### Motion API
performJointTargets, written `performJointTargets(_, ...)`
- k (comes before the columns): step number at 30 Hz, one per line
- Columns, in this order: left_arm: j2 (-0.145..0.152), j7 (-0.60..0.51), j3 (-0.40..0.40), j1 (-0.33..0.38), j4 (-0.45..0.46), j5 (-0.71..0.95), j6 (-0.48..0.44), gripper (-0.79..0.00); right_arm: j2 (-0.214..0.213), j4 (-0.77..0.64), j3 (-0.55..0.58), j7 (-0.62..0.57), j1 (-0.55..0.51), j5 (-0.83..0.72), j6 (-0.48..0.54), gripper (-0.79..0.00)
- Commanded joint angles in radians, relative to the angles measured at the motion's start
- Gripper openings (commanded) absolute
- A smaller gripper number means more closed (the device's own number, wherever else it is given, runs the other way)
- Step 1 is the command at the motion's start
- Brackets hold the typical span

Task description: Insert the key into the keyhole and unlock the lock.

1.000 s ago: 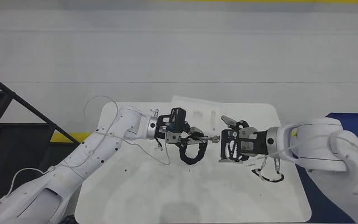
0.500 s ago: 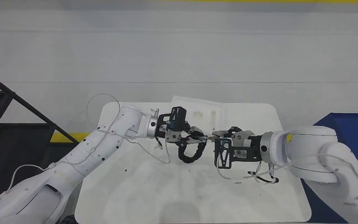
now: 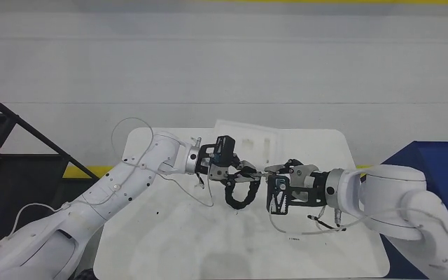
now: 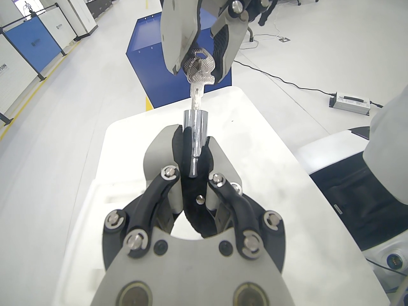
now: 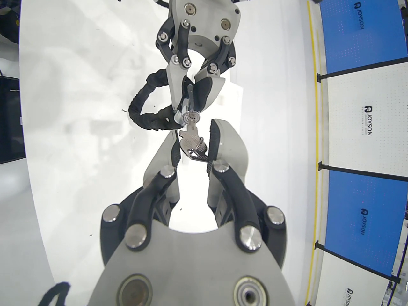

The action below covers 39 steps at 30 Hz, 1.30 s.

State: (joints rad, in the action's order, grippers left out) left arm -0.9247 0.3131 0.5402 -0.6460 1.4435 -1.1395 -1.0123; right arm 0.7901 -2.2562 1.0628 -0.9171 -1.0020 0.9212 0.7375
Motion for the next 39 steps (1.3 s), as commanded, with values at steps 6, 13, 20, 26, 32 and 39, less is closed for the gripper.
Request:
performJointTargets(6, 0.003, 0.015, -0.011, 0.008, 0.002, -0.006, 0.0, -0.785, 0.0, 0.018, 0.011, 0.038, -0.012, -0.057, -0.022, -0.785)
performJointTargets(13, 0.005, 0.032, -0.018, 0.014, 0.007, -0.017, 0.0, -0.785, 0.002, 0.082, 0.025, 0.063, -0.024, -0.211, -0.069, -0.785)
performJointTargets(20, 0.008, 0.044, -0.013, 0.015, 0.011, -0.029, 0.0, -0.785, 0.001, 0.106, 0.048, 0.037, -0.044, -0.308, -0.185, -0.785)
performJointTargets(26, 0.011, 0.047, 0.001, 0.005, 0.029, -0.048, 0.0, -0.785, -0.003, 0.097, 0.075, 0.019, -0.091, -0.367, -0.268, -0.785)
performJointTargets(32, 0.018, -0.002, 0.018, -0.008, 0.037, -0.079, 0.0, -0.785, -0.008, 0.071, 0.109, 0.011, -0.127, -0.419, -0.295, 0.0)
performJointTargets(39, 0.027, -0.125, 0.048, -0.044, 0.019, -0.076, 0.011, -0.785, -0.012, 0.078, 0.143, 0.001, -0.145, -0.461, -0.278, 0.0)
